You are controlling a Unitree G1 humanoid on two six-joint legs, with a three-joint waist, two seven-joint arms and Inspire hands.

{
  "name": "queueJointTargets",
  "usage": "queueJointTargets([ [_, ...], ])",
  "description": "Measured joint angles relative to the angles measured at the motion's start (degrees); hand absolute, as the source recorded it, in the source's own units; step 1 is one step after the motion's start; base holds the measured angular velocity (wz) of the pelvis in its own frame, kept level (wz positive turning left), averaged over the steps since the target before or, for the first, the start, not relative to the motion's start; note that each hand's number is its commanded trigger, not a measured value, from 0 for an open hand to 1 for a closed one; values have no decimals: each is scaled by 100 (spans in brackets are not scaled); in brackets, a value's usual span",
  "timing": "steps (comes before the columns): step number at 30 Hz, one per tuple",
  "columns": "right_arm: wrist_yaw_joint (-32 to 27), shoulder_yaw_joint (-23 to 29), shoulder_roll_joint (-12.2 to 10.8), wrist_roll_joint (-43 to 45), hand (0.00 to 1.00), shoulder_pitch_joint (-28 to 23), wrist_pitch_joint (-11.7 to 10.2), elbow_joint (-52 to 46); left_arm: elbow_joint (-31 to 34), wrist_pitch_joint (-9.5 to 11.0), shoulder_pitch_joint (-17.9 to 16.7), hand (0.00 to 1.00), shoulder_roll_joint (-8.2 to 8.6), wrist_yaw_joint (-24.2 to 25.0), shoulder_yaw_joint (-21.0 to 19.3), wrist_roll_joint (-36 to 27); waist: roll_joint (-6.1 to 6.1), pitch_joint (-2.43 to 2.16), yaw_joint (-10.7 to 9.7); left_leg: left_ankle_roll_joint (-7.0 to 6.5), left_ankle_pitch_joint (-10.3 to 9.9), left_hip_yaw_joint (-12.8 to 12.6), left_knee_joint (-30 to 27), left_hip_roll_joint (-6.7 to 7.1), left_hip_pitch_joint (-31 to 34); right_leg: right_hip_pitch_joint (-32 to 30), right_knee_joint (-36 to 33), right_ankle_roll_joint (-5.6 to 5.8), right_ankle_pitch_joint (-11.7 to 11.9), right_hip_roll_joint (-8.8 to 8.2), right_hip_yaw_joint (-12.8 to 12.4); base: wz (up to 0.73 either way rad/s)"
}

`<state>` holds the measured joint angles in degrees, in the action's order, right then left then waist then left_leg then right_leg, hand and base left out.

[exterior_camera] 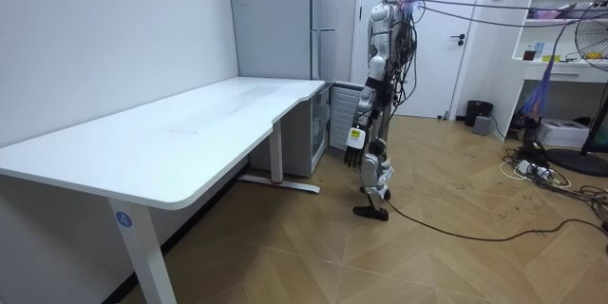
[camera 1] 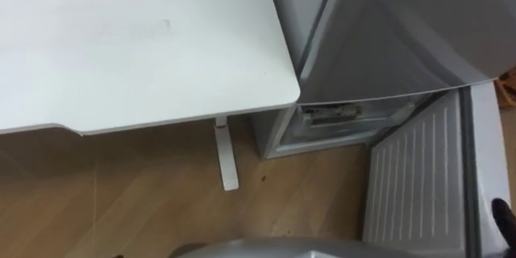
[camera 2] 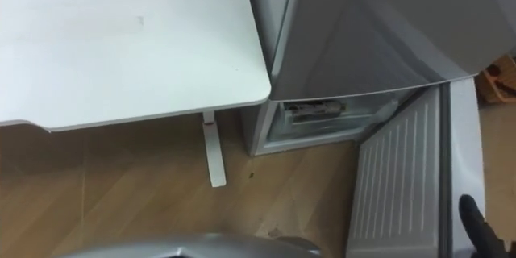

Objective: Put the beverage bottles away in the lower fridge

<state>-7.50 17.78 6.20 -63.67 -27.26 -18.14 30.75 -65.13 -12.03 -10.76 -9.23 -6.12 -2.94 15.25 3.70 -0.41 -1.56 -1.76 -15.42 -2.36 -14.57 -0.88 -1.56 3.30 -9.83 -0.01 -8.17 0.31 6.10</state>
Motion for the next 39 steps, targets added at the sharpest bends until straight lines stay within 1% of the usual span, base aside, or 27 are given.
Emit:
queueJointTargets([
  [1, -1, -93, -27, -79, 0, -27, -35, -154, -4, -14, 0, 0, 42, -3, 25, -1, -40, 4, 4, -28, -16, 112, -48, 35, 43, -35, -5, -5, 22, 12, -3, -34],
  [2, 3, -323, -69, -259, 0, -51, -130, -418, -2, -19, 20, 0, 108, -18, 113, -1, -127, 23, 7, -71, -36, 305, -127, 100, 114, -89, 1, -5, 76, 28, -9, -35],
  [3, 61, -553, -101, -453, 0, -50, -197, -614, -2, -29, 24, 0, 142, -67, 204, 0, -176, 17, 7, -107, -23, 462, -129, 163, 125, -133, 1, -4, 113, 20, -48, -33],
  [5, 338, -839, -159, -752, 0, -50, -232, -731, -4, -66, 22, 0, 146, -113, 342, 0, -195, 18, -1, -138, -14, 549, -133, 202, 117, -136, -1, -7, 115, 21, -75, -12],
  [6, 519, -1006, -187, -883, 0, -49, -231, -800, -2, -74, 19, 0, 158, -117, 404, 3, -206, 22, -12, -178, 0, 684, -137, 261, 117, -135, -2, -7, 115, 11, -79, 0],
  [8, 776, -1323, -196, -1083, 0, -47, -229, -884, 1, -74, 28, 0, 192, -114, 534, 9, -251, 21, -10, -207, 21, 834, -141, 323, 117, -131, -6, -12, 118, 9, -95, 6],
  [9, 876, -1585, -205, -1173, 0, -23, -227, -984, 8, -74, 31, 0, 199, -105, 612, 11, -281, 25, -5, -241, 41, 1058, -144, 413, 117, -132, -6, -11, 117, 0, -90, 9],
  [11, 1018, -1980, -204, -1354, 0, 194, -147, -1019, 20, -75, 31, 0, 196, -84, 698, 9, -322, 43, -4, -268, 87, 1228, -145, 479, 123, -129, -3, -2, 104, -14, -61, 18],
  [13, 1113, -2313, -157, -1545, 0, 560, 104, -978, 44, -70, 97, 0, 203, -22, 822, 7, -389, 67, 18, -238, 128, 1179, -202, 466, 177, -126, 8, 47, 6, -56, 64, 32],
  [15, 1169, -2942, -40, -1726, 0, 1121, 613, -838, 96, -35, 164, 0, 212, 36, 1022, 23, -486, 131, 87, -209, 175, 1029, -274, 414, 301, -135, -7, 36, -39, -108, 268, 55],
  [16, 1218, -3113, -17, -1767, 0, 1234, 728, -838, 106, -26, 182, 0, 223, 35, 1063, 33, -510, 145, 125, -203, 184, 996, -272, 406, 314, -133, -2, 32, -40, -114, 283, 48],
  [17, 1306, -3387, -11, -1854, 0, 1439, 970, -840, 105, -15, 215, 0, 247, 35, 1106, 36, -587, 143, 228, -194, 193, 930, -272, 389, 333, -126, -3, 18, -48, -122, 355, 38],
  [18, 1379, -3666, -10, -1956, 0, 1617, 1198, -840, 111, -13, 233, 0, 271, 31, 1103, 57, -616, 120, 348, -194, 195, 893, -264, 396, 351, -110, 0, 15, -60, -113, 425, 38],
  [19, 1418, -3781, -35, -1992, 0, 1691, 1310, -840, 113, -13, 234, 0, 282, 26, 1105, 57, -637, 117, 377, -193, 197, 839, -259, 410, 369, -102, 6, 19, -67, -119, 471, 46],
  [21, 1576, -4163, -119, -1972, 0, 1957, 1703, -840, 114, -39, 195, 0, 335, 22, 1102, 61, -660, 116, 423, -186, 216, 550, -206, 354, 376, -45, 30, 21, -92, -160, 624, 50],
  [22, 1636, -4209, -119, -1963, 0, 1981, 1784, -843, 117, -60, 193, 0, 351, 22, 1102, 61, -651, 106, 450, -187, 217, 532, -206, 353, 364, -28, 31, 29, -106, -171, 659, 38],
  [23, 1716, -4295, -91, -1947, 0, 2044, 1885, -845, 137, -72, 197, 0, 379, 21, 1104, 60, -645, 92, 535, -191, 219, 530, -184, 345, 316, -3, 17, 38, -125, -185, 677, 25],
  [25, 1753, -4414, -35, -1940, 0, 2115, 2024, -845, 163, -96, 217, 0, 401, 6, 1112, 58, -560, 138, 632, -192, 220, 510, -120, 340, 270, 63, 20, 42, -127, -186, 676, 16],
  [26, 1815, -4496, 11, -1933, 0, 2126, 2128, -845, 170, -129, 228, 0, 409, 1, 1115, 57, -487, 143, 659, -192, 220, 416, -89, 336, 236, 98, 21, 42, -127, -185, 674, 21],
  [27, 1839, -4534, 63, -1912, 0, 2137, 2221, -845, 173, -148, 234, 0, 413, -1, 1114, 58, -453, 157, 656, -192, 220, 380, -74, 302, 203, 151, 27, 47, -130, -186, 662, 23],
  [28, 1843, -4533, 82, -1884, 0, 2129, 2256, -844, 174, -154, 238, 0, 413, -3, 1114, 59, -446, 159, 647, -193, 219, 330, -64, 287, 190, 161, 24, 47, -130, -186, 647, 20],
  [29, 1859, -4536, 133, -1789, 0, 2125, 2331, -844, 185, -178, 249, 0, 412, -37, 1114, 59, -412, 140, 652, -194, 218, 168, -27, 261, 176, 167, 24, 47, -130, -185, 629, 6],
  [30, 1888, -4534, 166, -1690, 0, 2129, 2397, -840, 208, -184, 249, 0, 411, -88, 1113, 57, -399, 132, 662, -195, 218, 82, 25, 253, 127, 172, 27, 47, -130, -186, 604, 0],
  [33, 1943, -4550, 213, -1444, 0, 2130, 2466, -833, 220, -194, 216, 0, 387, -120, 1113, 55, -421, 137, 682, -203, 218, 62, 107, 257, 63, 196, 27, 49, -131, -183, 519, -14],
  [34, 1968, -4565, 223, -1398, 0, 2130, 2466, -833, 227, -200, 218, 0, 378, -123, 1113, 55, -418, 135, 677, -203, 218, 59, 111, 256, 57, 195, 27, 50, -131, -183, 518, -7],
  [35, 2021, -4574, 239, -1292, 0, 2129, 2486, -832, 249, -216, 195, 0, 363, -134, 1108, 54, -391, 119, 674, -203, 218, 56, 123, 254, 50, 195, 29, 52, -133, -179, 519, -5],
  [39, 2280, -4562, 320, -890, 0, 2127, 2530, -649, 342, -220, 94, 0, 353, -248, 1095, 57, -382, 112, 653, -200, 216, 59, 174, 250, -7, 248, 38, 54, -134, -162, 562, -1],
])
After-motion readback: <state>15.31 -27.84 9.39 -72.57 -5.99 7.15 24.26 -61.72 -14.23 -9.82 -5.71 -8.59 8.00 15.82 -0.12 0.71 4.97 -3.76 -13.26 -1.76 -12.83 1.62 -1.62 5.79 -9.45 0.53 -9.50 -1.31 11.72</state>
